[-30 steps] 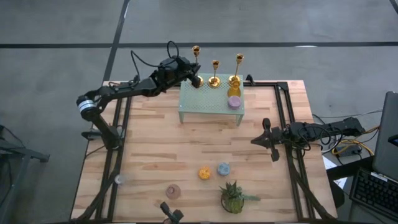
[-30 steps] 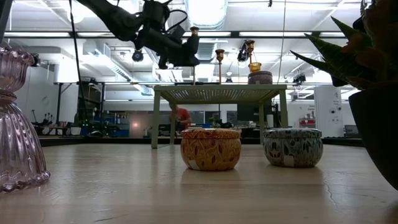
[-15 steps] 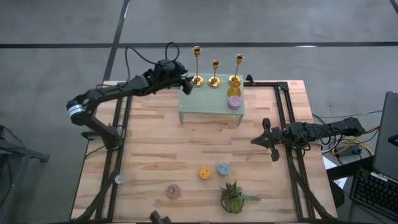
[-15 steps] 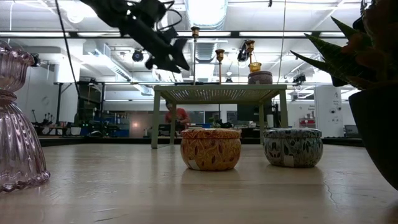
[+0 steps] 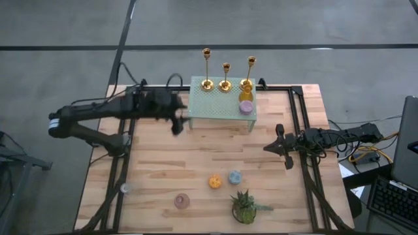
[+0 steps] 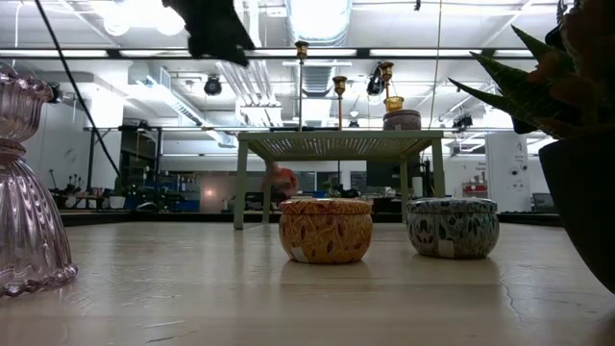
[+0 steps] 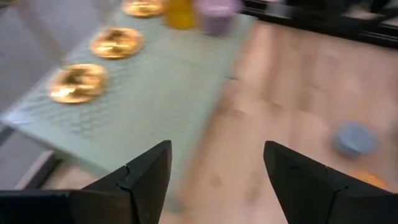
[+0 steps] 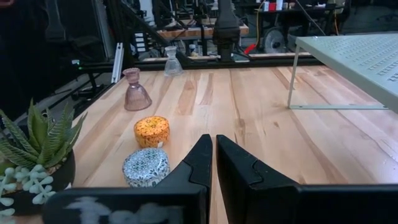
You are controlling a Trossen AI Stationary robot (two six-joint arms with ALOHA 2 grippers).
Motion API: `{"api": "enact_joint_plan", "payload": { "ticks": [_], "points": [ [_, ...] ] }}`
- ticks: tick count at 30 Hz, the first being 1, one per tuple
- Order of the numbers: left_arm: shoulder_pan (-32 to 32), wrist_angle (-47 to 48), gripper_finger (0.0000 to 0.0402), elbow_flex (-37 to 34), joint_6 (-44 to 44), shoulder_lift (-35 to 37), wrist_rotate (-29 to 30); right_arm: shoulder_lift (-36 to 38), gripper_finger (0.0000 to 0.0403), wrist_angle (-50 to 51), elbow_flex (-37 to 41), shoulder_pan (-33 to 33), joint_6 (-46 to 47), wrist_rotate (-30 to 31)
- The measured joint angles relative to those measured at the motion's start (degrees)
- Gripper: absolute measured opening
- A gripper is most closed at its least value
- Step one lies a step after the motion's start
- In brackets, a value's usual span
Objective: Pick & Place candle stick holders
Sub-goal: Put the purple candle holder on the shelf
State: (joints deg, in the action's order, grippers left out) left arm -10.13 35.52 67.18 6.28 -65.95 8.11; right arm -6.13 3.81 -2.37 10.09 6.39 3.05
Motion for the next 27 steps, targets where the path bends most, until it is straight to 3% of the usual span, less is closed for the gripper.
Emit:
{"api": "enact_joint_plan", "payload": {
  "ticks": [8, 15, 27],
  "points": [
    [24.8, 6.1, 0.0257, 0.0, 11.4, 0.7, 13.2, 0.0, 0.0018, 0.0, 0.0, 0.0, 0.0, 0.0],
    [43.6, 7.4, 0.0257, -0.4, 25.1, -4.3, 22.2, 0.0, 0.0018, 0.0, 0.0, 0.0, 0.0, 0.0],
    [56.7, 7.4, 0.0257, -0.8, 41.3, -18.0, 23.4, 0.0, 0.0018, 0.0, 0.0, 0.0, 0.0, 0.0]
  ]
}}
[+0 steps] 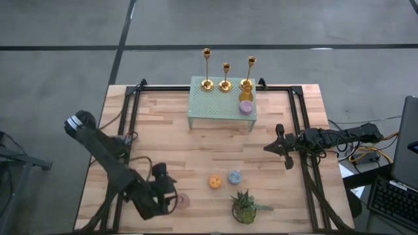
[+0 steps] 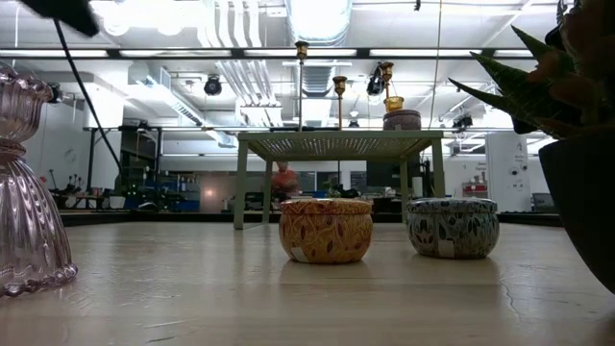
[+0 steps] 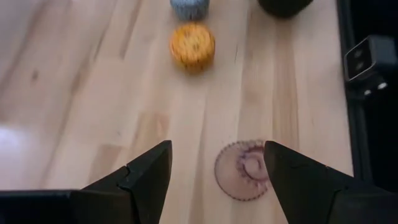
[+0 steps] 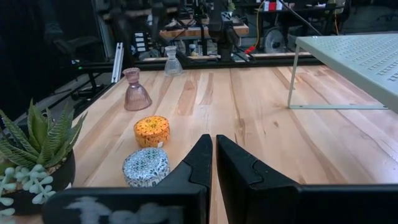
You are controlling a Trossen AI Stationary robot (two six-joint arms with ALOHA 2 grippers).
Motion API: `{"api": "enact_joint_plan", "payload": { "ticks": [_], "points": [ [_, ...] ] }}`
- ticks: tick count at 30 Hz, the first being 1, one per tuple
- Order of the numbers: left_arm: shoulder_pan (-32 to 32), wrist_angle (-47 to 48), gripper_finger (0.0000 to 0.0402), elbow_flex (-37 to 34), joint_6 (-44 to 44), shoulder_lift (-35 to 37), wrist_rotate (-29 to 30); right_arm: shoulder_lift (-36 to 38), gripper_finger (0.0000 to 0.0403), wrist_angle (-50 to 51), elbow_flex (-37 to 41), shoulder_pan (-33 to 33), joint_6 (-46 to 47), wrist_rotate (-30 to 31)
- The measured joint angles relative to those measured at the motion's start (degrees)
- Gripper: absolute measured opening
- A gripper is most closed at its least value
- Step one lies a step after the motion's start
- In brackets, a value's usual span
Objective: Pick & Place candle stick holders
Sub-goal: Put the purple candle holder on the shelf
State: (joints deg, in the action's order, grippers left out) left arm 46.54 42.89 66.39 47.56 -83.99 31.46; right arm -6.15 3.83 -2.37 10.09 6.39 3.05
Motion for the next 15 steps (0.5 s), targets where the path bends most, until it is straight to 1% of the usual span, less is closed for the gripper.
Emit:
{"api": "enact_joint_plan", "payload": {
  "ticks": [4, 7, 10, 15],
  "points": [
    [1.7, 0.0, 0.0257, 0.0, 5.2, -4.0, -0.1, 0.0, 0.0018, 0.0, 0.0, 0.0, 0.0, 0.0],
    [3.0, -0.7, 0.0257, 0.0, 9.1, -6.1, -1.3, 0.0, 0.0018, 0.0, 0.0, 0.0, 0.0, 0.0],
    [4.3, -2.8, 0.0257, 0.0, 11.1, -7.6, -2.0, 0.0, 0.0018, 0.0, 0.0, 0.0, 0.0, 0.0],
    [5.3, -3.0, 0.0257, -0.1, 15.3, -9.6, -1.3, 0.0, 0.0018, 0.0, 0.0, 0.0, 0.0, 0.0]
  ]
}}
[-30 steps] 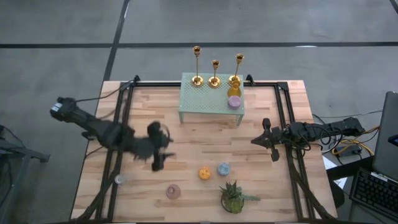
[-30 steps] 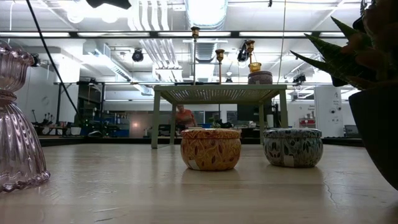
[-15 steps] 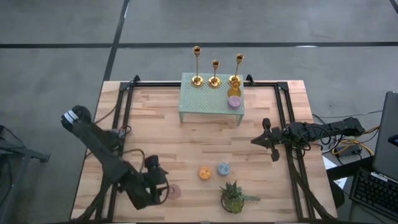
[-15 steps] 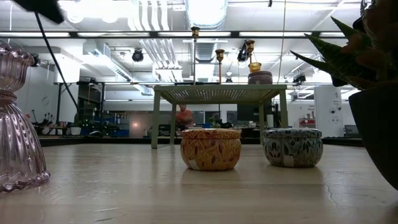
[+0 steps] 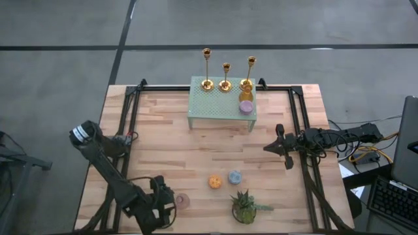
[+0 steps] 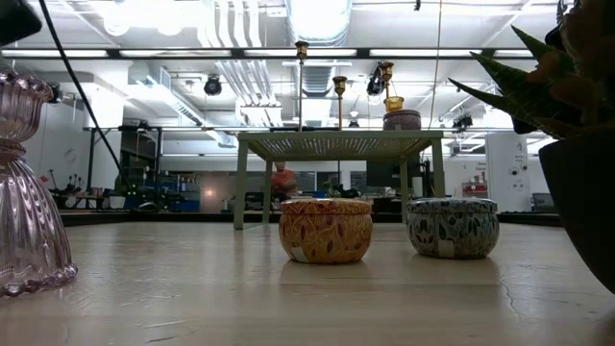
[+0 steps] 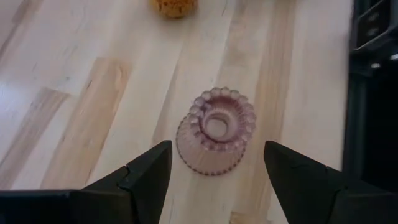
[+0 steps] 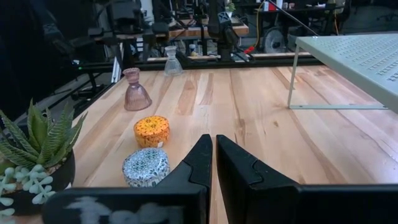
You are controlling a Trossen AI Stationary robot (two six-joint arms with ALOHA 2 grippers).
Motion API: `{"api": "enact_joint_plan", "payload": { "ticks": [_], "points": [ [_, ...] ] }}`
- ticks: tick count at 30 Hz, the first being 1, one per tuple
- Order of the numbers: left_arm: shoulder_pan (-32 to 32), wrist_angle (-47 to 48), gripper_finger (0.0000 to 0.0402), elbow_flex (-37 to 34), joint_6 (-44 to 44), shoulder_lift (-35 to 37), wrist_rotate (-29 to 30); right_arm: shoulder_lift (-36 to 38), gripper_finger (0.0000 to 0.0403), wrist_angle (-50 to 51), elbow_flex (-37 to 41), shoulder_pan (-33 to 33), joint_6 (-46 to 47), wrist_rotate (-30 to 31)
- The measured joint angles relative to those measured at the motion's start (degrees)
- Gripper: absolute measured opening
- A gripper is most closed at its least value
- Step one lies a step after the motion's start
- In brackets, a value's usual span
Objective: Pick & Place candle stick holders
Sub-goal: Put the purple candle holder on the shelf
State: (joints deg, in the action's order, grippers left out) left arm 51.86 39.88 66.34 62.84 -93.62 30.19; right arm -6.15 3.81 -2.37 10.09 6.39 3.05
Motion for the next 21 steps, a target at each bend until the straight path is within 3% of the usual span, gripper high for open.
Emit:
{"api": "enact_joint_plan", "payload": {
  "ticks": [7, 15, 21],
  "points": [
    [-0.1, -0.8, 0.0257, 0.0, 0.6, -4.5, -0.1, 0.0, 0.0018, 0.0, 0.0, 0.0, 0.0, 0.0],
    [-0.1, -4.6, 0.0257, -0.1, -0.3, -8.0, 5.5, 0.0, 0.0018, 0.0, 0.0, 0.0, 0.0, 0.0],
    [-0.2, -6.0, 0.0254, -0.1, -1.3, -9.2, 6.4, 0.0, 0.0018, 0.0, 0.0, 0.0, 0.0, 0.0]
  ]
}}
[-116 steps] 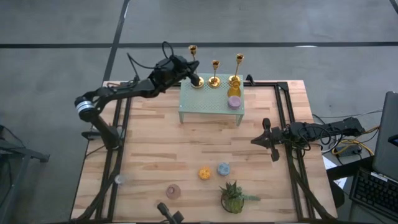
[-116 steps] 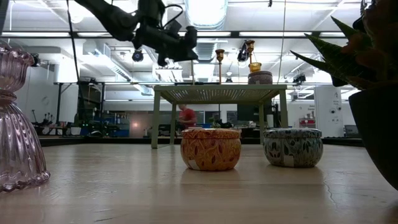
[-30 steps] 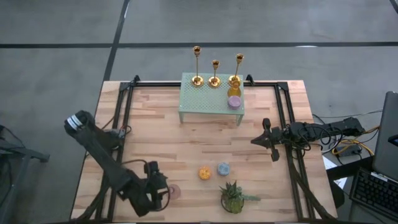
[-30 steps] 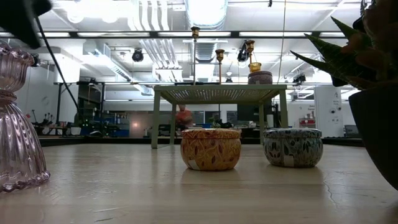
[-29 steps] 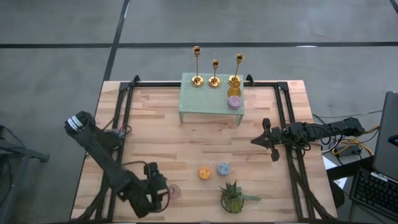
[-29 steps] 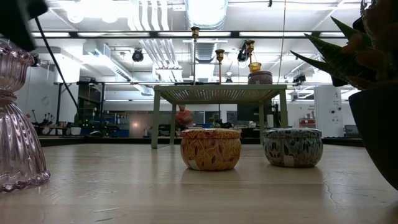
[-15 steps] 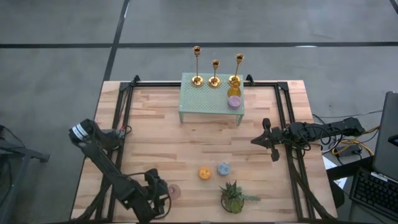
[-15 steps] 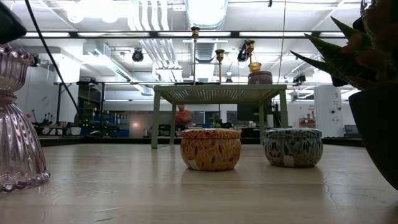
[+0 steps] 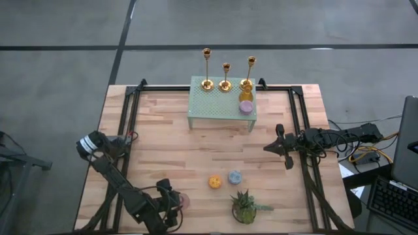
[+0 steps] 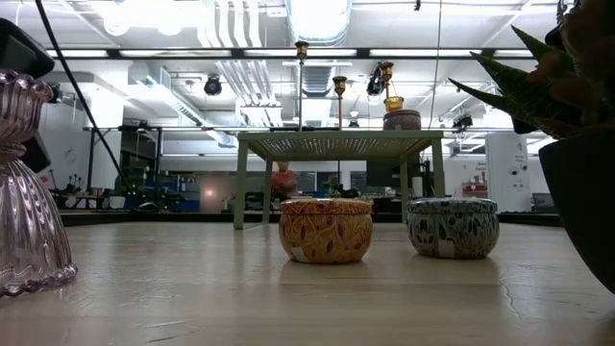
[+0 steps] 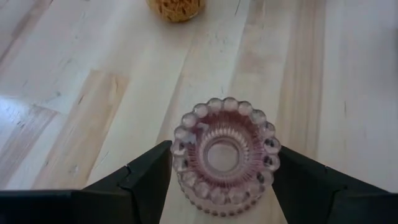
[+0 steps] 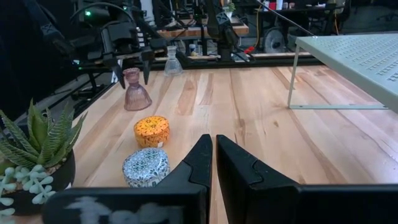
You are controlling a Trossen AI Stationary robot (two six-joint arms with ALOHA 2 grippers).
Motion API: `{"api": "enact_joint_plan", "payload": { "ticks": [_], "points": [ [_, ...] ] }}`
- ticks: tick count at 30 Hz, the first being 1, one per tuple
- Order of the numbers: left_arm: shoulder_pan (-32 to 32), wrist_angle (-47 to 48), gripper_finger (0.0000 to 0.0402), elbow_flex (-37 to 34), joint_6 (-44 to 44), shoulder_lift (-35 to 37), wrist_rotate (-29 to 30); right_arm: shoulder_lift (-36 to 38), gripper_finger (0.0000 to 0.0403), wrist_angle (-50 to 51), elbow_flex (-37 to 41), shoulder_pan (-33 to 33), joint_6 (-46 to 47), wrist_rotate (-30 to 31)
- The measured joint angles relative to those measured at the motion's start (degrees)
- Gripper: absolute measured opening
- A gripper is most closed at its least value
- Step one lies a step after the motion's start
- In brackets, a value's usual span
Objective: Pick & Place candle stick holders
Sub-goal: Put the purple candle holder on the shelf
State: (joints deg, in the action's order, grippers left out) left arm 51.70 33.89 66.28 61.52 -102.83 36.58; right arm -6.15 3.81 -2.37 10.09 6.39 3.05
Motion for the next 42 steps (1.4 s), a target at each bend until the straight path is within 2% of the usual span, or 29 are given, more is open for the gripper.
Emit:
{"api": "enact_joint_plan", "payload": {
  "ticks": [4, 12, 18, 25, 31, 37, 42],
  "points": [
    [-0.1, -0.1, 0.023, 0.0, -0.4, 0.1, 0.4, 0.0, 0.0018, 0.0, 0.0, 0.0, 0.0, 0.0],
    [-0.3, 0.0, 0.0137, 0.0, -2.1, 0.5, 3.4, 0.0, 0.0018, 0.0, 0.0, 0.0, 0.0, 0.0],
    [-0.6, 0.0, 0.0136, 0.0, -3.1, 0.5, 6.5, 0.0, 0.0018, 0.0, 0.0, 0.0, 0.0, 0.0],
    [-2.4, 0.1, 0.015, 0.0, -2.9, 1.1, 16.8, 0.0, 0.0018, 0.0, 0.0, 0.0, 0.0, 0.0],
    [-8.6, 0.1, 0.0135, 0.0, -4.0, 3.8, 19.4, 0.0, 0.0018, 0.0, 0.0, 0.0, 0.0, 0.0],
    [-17.5, -1.7, 0.0147, 0.0, -11.7, 6.8, 20.1, 0.0, 0.0018, 0.0, 0.0, 0.0, 0.0, 0.0],
    [-26.9, -9.1, 0.0136, 0.6, -20.8, 10.3, 19.4, 0.0, 0.0018, 0.0, 0.0, 0.0, 0.0, 0.0]
  ]
}}
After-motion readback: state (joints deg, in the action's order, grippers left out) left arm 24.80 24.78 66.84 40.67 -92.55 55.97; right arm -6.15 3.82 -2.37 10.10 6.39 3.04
